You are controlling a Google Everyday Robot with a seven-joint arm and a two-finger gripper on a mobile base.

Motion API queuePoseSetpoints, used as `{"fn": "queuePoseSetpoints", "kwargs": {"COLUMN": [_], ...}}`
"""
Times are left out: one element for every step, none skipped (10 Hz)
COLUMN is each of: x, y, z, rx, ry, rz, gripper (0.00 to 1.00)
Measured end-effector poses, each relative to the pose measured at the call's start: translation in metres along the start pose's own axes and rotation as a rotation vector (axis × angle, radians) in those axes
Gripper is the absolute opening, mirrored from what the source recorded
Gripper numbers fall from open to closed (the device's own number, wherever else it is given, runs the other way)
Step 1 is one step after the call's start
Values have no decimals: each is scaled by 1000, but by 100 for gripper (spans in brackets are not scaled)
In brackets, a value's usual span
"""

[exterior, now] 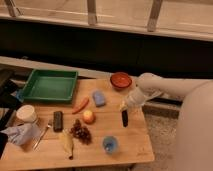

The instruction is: Wipe table surface with brush

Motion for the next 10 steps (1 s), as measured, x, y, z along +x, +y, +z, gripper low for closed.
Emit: {"fn": "queuePoseSetpoints", "kwargs": {"x": [-4,-3,4,16,32,48,61,73,81,84], "y": [13,31,43,51,56,61,61,53,42,32], "z": [5,12,18,22,27,32,37,39,38,34], "rx": [-15,-30,-43,-51,-50,-48,-49,-44,-37,-30], "ry": [3,14,28,41,60,83,109,130,139,135], "rz": [-21,-53,-85,-110,-135,-155,-160,-152,-126,-102], "gripper": [0,0,0,0,0,0,0,0,0,0]}}
